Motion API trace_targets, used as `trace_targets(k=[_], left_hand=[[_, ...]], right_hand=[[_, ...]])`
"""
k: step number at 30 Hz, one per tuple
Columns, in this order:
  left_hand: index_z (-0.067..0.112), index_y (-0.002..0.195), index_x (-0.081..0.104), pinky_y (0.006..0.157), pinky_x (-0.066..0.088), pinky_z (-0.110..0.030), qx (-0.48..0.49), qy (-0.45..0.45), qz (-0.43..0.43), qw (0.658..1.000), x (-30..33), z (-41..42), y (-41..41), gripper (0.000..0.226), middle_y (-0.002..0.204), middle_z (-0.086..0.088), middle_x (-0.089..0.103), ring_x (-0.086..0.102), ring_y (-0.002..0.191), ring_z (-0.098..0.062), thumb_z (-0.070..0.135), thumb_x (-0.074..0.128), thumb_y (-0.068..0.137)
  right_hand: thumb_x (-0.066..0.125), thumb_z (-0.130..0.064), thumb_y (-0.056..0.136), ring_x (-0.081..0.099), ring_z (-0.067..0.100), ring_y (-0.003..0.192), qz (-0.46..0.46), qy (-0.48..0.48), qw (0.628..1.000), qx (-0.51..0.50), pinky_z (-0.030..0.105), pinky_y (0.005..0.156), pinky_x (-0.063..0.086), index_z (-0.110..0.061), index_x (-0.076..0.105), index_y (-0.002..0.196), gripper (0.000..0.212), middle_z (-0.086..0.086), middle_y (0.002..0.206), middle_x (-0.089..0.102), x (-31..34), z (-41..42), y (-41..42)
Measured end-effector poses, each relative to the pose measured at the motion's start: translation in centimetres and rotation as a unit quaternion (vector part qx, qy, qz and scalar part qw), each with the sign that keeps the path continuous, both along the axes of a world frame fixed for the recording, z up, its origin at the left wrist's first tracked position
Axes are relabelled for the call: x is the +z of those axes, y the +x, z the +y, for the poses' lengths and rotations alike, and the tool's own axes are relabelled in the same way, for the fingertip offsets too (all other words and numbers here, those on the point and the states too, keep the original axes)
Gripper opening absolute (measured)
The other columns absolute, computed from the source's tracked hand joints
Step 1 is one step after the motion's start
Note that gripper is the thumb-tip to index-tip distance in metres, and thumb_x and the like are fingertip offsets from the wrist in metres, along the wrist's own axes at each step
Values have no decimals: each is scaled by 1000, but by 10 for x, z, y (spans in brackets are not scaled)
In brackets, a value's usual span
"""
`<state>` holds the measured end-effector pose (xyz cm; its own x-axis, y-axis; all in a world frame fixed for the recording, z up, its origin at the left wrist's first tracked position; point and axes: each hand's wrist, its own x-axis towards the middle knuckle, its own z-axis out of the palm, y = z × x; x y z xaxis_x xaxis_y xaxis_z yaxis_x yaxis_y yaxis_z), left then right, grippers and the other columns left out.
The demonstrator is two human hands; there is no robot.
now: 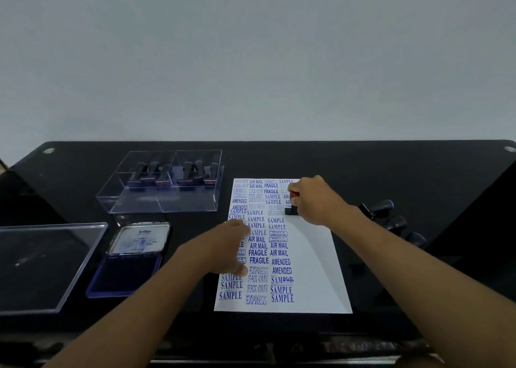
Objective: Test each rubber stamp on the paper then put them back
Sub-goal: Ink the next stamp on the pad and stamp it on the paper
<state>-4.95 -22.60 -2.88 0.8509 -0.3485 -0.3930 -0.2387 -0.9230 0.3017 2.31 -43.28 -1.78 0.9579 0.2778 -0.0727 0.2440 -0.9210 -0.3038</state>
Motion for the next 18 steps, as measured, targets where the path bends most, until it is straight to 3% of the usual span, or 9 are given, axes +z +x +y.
trace_targets(k=[4, 10, 15, 18], left_hand=[[17, 148, 28, 109, 30, -31, 0, -3, 3, 1000, 2, -2, -1, 82, 154, 3, 26, 32, 139, -17, 31, 74, 82], [16, 148, 28, 110, 29, -32, 9, -2, 4, 1000, 0, -2, -1, 83, 155, 3, 25, 31, 140, -18, 30, 75, 81], [14, 149, 28, 111, 28, -33, 12, 2, 20, 1000, 3, -1, 2, 88, 154, 1, 27, 31, 140, -19, 31, 78, 78], [14, 144, 38, 110, 35, -34, 25, 0, 22, 999, 5, 1, 9, 82, 149, -1, 38, 41, 134, -19, 35, 79, 76]], right_hand=[[48, -10, 94, 54, 21, 63, 15, -2, 1000, -10, 35, 55, 48, -8, 57, 77, 19, 9, 86, 59, 0, -1, 13], [50, -7, 95, 46, 15, 74, -16, -1, 1000, -5, 20, 49, 34, -11, 58, 94, 9, 1, 85, 52, -9, -2, -9], [53, -10, 93, 57, 20, 64, 16, 37, 999, -13, 34, 56, 49, -4, 62, 77, 19, 9, 79, 64, 5, -5, 7], [53, -11, 93, 52, 14, 58, -5, 72, 997, -30, 21, 50, 38, -5, 66, 78, 20, 6, 76, 66, 19, -13, 9]])
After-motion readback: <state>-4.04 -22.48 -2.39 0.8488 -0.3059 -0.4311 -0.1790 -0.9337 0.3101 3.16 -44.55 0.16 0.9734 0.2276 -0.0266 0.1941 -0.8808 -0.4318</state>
